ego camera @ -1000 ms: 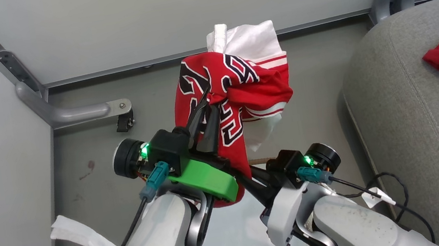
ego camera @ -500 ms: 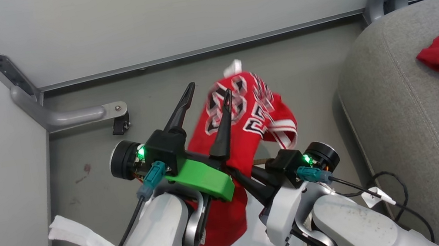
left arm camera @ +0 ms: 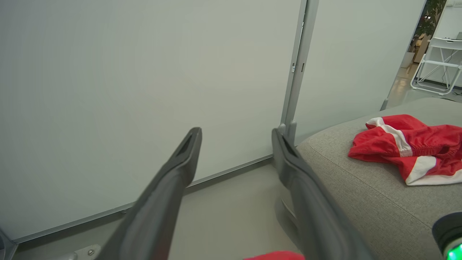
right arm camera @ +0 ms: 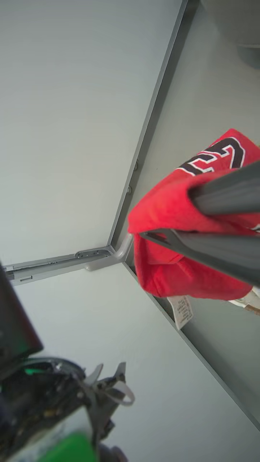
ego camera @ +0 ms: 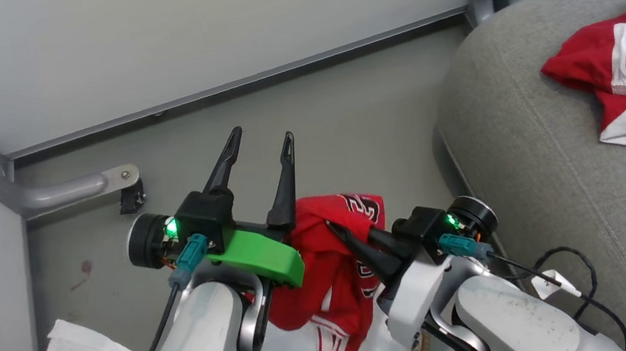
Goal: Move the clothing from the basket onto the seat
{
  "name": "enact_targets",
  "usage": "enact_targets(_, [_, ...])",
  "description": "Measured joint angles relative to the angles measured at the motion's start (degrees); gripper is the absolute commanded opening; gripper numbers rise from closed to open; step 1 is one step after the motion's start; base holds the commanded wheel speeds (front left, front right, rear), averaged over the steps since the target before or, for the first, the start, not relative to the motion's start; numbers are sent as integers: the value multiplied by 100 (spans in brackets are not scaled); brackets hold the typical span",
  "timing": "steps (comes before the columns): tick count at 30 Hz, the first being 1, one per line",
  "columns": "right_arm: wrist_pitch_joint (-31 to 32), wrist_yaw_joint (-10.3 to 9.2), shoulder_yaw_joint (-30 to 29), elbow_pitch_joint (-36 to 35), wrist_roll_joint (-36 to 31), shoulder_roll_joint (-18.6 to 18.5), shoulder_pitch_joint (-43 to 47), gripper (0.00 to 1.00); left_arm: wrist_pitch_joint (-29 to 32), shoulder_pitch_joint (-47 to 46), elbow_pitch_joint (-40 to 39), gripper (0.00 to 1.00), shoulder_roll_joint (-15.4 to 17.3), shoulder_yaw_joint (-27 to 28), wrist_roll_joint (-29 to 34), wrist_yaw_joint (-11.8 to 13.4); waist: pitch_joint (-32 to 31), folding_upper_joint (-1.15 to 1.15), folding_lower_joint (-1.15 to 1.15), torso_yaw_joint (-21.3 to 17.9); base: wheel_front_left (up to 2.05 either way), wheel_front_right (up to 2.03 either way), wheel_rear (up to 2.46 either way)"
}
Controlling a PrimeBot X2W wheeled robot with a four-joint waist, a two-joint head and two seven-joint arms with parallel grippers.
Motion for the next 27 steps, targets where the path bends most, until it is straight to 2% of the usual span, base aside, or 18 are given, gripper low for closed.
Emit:
enact_targets(14, [0,0,-308,-814,-68,-83,303,0,-1,198,90,100,2,589,344,-190,47,0,0,-1153,0,0,0])
enact_targets(27, [0,0,-568,-1266,-65,-88,516,0,-1,289,124,100,1,937,547,-288,125,0,0,-2312,0,0,0])
